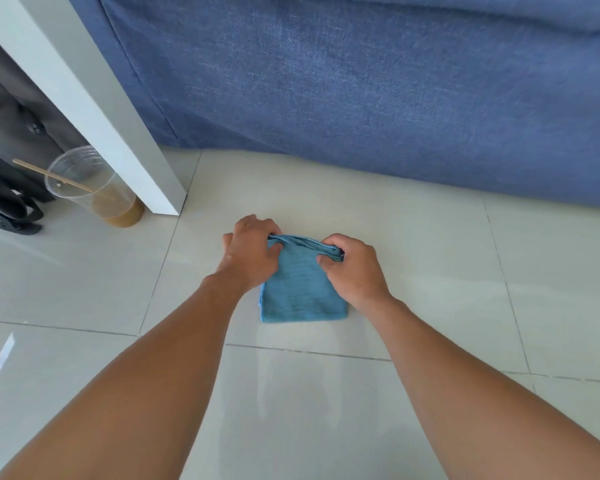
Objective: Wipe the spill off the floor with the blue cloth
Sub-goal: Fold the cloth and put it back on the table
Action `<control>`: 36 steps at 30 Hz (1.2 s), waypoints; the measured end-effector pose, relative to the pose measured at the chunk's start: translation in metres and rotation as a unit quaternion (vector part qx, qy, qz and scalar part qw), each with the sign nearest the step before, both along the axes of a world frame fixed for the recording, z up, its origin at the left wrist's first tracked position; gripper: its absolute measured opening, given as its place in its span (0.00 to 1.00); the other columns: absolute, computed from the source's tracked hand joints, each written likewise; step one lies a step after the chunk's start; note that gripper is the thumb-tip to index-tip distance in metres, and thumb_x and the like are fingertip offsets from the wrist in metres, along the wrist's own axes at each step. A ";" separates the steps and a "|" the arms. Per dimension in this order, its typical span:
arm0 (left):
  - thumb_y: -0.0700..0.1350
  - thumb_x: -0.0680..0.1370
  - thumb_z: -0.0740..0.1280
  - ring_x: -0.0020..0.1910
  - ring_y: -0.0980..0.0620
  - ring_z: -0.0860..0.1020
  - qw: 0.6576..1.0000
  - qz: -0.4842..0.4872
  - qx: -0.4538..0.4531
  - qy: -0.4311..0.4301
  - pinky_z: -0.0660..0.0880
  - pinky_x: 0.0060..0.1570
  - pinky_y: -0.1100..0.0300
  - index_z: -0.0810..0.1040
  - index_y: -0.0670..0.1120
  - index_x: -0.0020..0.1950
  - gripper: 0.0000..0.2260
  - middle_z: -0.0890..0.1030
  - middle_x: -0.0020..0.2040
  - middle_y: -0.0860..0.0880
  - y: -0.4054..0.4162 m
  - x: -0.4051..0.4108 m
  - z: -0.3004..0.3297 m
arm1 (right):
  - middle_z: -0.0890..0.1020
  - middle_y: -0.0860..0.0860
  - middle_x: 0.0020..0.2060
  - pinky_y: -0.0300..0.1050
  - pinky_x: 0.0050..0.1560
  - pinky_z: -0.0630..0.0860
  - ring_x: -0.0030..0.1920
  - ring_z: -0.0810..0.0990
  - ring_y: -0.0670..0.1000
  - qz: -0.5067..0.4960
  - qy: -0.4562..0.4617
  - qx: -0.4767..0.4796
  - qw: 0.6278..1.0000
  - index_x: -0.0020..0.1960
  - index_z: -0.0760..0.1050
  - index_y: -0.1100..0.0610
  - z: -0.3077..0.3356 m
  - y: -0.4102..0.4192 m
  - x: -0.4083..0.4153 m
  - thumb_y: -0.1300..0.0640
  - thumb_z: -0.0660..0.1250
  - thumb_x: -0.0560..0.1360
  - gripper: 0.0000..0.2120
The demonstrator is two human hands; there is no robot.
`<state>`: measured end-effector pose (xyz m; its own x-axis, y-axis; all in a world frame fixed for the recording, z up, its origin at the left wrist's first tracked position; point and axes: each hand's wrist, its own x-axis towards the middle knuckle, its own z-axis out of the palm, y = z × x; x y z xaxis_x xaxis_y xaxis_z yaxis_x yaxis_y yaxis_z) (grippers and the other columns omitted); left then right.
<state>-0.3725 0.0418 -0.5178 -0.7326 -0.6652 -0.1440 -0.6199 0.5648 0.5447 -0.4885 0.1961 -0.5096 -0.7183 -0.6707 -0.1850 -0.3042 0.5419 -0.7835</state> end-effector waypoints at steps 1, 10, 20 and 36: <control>0.45 0.79 0.67 0.60 0.46 0.74 0.997 0.031 0.060 0.027 0.69 0.57 0.50 0.77 0.52 0.53 0.04 0.78 0.52 0.51 -0.001 0.002 0.003 | 0.82 0.45 0.36 0.39 0.38 0.75 0.36 0.79 0.46 -0.016 -0.007 -0.016 1.000 0.46 0.81 0.51 0.002 -0.001 -0.002 0.57 0.70 0.75 0.02; 0.49 0.79 0.64 0.49 0.45 0.81 0.948 0.149 0.254 0.124 0.80 0.47 0.48 0.74 0.52 0.51 0.03 0.81 0.48 0.49 0.007 0.014 0.101 | 0.82 0.46 0.39 0.38 0.40 0.73 0.40 0.79 0.47 -0.041 -0.042 -0.054 0.997 0.47 0.77 0.52 0.092 -0.007 0.005 0.56 0.69 0.77 0.01; 0.48 0.81 0.66 0.51 0.50 0.81 0.872 0.270 0.365 0.183 0.79 0.47 0.50 0.73 0.49 0.60 0.10 0.81 0.55 0.49 0.020 0.045 0.415 | 0.82 0.44 0.42 0.42 0.44 0.73 0.46 0.79 0.48 0.058 -0.017 -0.030 0.998 0.50 0.77 0.49 0.409 -0.013 0.024 0.54 0.67 0.78 0.02; 0.40 0.68 0.77 0.60 0.52 0.76 0.859 0.362 0.295 0.211 0.76 0.49 0.64 0.80 0.52 0.62 0.23 0.71 0.64 0.48 -0.024 0.228 0.682 | 0.84 0.47 0.45 0.43 0.45 0.70 0.48 0.80 0.51 0.281 -0.057 0.022 0.958 0.50 0.80 0.49 0.663 -0.168 0.165 0.58 0.68 0.75 0.07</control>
